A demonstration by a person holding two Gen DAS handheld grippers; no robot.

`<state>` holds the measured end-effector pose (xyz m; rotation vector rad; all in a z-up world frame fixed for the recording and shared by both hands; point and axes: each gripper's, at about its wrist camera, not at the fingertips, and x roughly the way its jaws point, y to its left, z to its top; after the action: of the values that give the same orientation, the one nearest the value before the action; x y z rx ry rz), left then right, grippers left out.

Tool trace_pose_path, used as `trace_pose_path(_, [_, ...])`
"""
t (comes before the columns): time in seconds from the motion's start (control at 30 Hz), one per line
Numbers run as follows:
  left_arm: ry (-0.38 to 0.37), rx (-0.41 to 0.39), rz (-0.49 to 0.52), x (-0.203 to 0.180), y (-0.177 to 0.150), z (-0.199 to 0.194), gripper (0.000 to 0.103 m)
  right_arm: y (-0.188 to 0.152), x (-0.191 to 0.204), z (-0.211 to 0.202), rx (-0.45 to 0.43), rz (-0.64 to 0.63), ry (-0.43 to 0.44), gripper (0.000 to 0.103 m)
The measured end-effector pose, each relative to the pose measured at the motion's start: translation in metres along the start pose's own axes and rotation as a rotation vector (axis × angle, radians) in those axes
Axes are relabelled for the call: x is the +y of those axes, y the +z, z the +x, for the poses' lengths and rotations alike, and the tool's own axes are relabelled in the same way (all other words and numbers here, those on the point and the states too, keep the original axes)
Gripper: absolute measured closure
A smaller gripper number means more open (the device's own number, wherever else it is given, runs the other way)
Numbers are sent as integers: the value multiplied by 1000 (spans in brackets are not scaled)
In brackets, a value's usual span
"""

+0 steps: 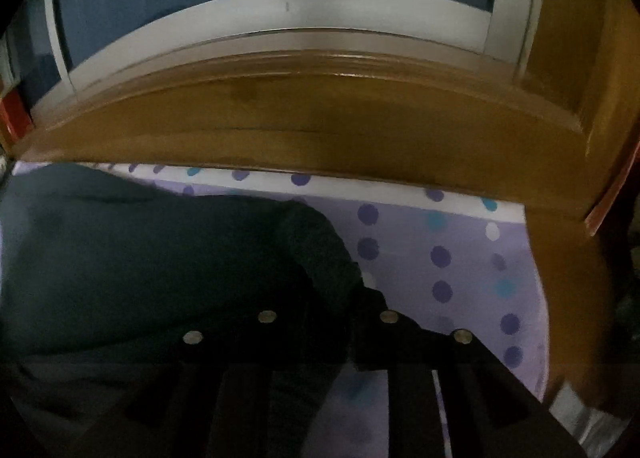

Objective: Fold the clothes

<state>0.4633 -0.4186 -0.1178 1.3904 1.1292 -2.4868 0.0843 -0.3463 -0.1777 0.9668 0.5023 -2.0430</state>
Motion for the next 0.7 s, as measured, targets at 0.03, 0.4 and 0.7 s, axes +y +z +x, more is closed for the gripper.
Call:
trace_pose_path(0.03, [9,-6,0,-1,-2,-4,84,0,0,-1,10,-6,-2,77])
trace_pose_path(0.4, [92,-2,115,-17,-31,-31,65,-31,-37,-134,-95,69,62,51])
trace_pose_path(0.7, [96,119,275,-25,-66,-3,64,-140,13,-212,1,27,135,40])
